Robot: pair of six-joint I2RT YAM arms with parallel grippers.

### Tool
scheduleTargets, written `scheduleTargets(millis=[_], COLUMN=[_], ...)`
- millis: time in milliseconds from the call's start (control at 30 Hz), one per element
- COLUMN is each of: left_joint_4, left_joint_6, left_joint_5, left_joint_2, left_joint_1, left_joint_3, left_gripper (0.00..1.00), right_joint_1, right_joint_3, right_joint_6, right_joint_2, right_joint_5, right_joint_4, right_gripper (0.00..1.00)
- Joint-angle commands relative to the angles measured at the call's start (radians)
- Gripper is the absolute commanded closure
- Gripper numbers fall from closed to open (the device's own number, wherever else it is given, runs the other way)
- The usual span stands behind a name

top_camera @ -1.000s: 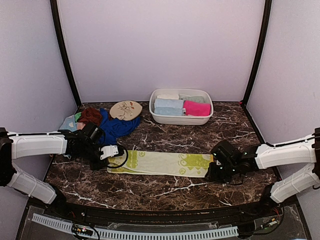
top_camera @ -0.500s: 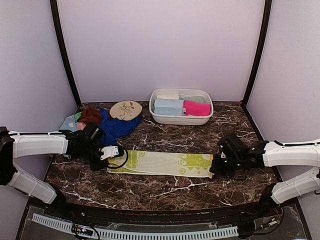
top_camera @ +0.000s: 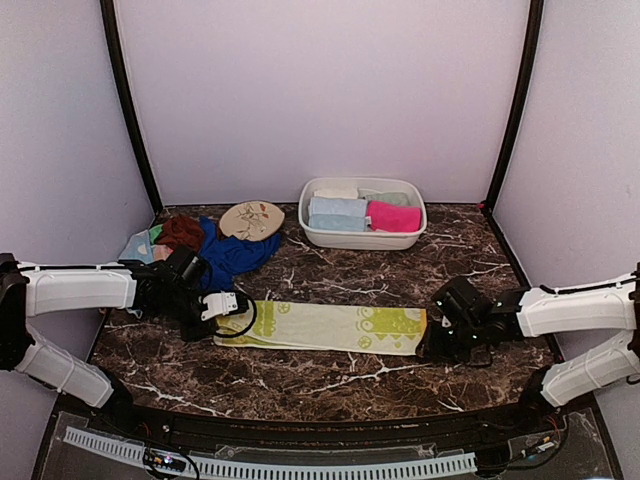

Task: Roll the towels
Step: Fold the towel at the center of the board.

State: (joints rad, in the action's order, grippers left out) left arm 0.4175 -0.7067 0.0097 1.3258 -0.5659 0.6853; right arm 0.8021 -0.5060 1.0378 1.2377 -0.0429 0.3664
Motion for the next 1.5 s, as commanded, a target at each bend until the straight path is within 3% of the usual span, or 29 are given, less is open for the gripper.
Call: scheduleTargets(millis=[0, 233, 600, 733, 1167, 1333, 1467], left_joint_4=[0.017, 0.021, 0.024, 0.024, 0.031, 0.094, 0.105], left_joint_6=[-0.008, -0.01, 0.001, 0.001, -0.016, 0.017, 0.024], left_joint_5=[-0.005, -0.001, -0.002, -0.007, -0.118, -0.057, 0.006], left_joint_2=[-0.005, 0.0, 0.019, 0.019, 0.023, 0.036, 0.029], left_joint_1=[-0.002, -0.003, -0.003, -0.003, -0.003, -0.003, -0.007], left_joint_3=[0.014, 0.017, 0.028, 0.029, 0.128, 0.182, 0.135], left_gripper=[1.0, 1.0, 1.0, 1.0, 1.0, 1.0, 1.0], right_joint_1=[-0.007, -0.008, -0.007, -0.007, -0.14, -0.167, -0.168], right_joint_3=[-0.029, -0.025, -0.037, -0.043, -0.225, -0.31, -0.279], right_joint_6=[-0.005, 0.026, 0.068, 0.075, -0.107, -0.189, -0.198], right_joint_2=[0.046, 0.061, 0.009, -0.017, -0.003, 0.032, 0.029], right_joint_5=[0.016, 0.043, 0.018, 0.013, -0.024, -0.057, -0.048], right_joint_4=[-0.034, -0.084, -0.07, -0.057, 0.101, 0.178, 0.177], right_gripper=[0.61, 0.64, 0.85, 1.0, 1.0, 1.0, 1.0])
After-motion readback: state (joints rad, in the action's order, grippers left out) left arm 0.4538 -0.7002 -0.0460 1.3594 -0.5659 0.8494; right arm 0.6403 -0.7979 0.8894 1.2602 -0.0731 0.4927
